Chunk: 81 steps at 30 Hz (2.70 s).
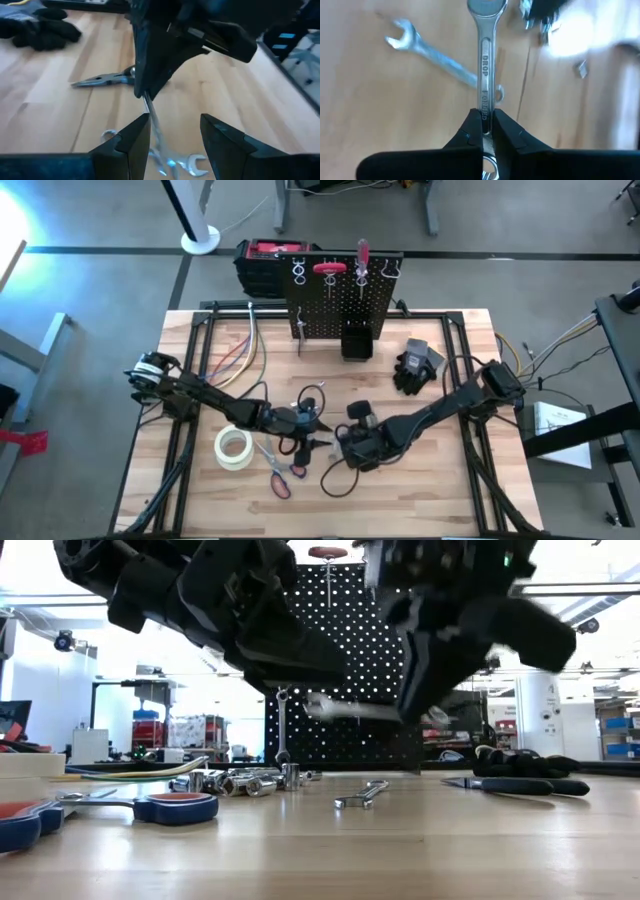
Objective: Hang tools onto peg board
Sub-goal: Hang the wrench on the peg board
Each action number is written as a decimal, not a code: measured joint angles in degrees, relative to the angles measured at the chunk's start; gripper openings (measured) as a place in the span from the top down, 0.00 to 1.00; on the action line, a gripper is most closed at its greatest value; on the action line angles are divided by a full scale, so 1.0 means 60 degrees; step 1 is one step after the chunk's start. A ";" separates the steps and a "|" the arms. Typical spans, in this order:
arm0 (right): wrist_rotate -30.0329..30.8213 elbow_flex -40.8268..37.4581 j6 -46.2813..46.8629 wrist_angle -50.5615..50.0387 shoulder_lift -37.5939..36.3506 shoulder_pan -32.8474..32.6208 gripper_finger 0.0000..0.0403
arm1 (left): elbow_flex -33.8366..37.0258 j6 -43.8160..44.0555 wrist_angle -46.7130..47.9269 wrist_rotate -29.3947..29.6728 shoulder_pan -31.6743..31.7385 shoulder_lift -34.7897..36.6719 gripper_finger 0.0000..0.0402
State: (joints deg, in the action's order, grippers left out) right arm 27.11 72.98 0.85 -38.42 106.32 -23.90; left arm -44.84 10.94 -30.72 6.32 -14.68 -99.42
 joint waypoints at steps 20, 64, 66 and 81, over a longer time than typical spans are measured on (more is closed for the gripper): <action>0.1471 0.0712 -0.0486 -0.0098 -0.0011 -0.0476 0.99 | -0.0532 0.1169 0.1024 -0.0406 0.0270 0.0004 0.62; 0.1043 0.1088 0.1146 -0.0590 -0.0335 -0.0404 1.00 | -0.1305 -0.0494 0.2943 0.0342 0.0172 0.0015 0.98; 0.1645 0.1079 0.2070 -0.0655 -0.0344 -0.0388 0.99 | -0.1269 -0.0494 0.2836 0.0560 0.0186 0.0015 0.98; 0.4237 0.0228 0.5364 -0.0793 -0.2501 -0.1458 0.66 | 0.2990 0.1165 -0.5962 0.1888 0.1292 0.0011 1.00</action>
State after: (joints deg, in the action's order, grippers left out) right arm 52.53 74.35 33.04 -43.18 91.32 -32.65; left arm -26.90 17.93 -66.49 17.65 -6.93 -99.35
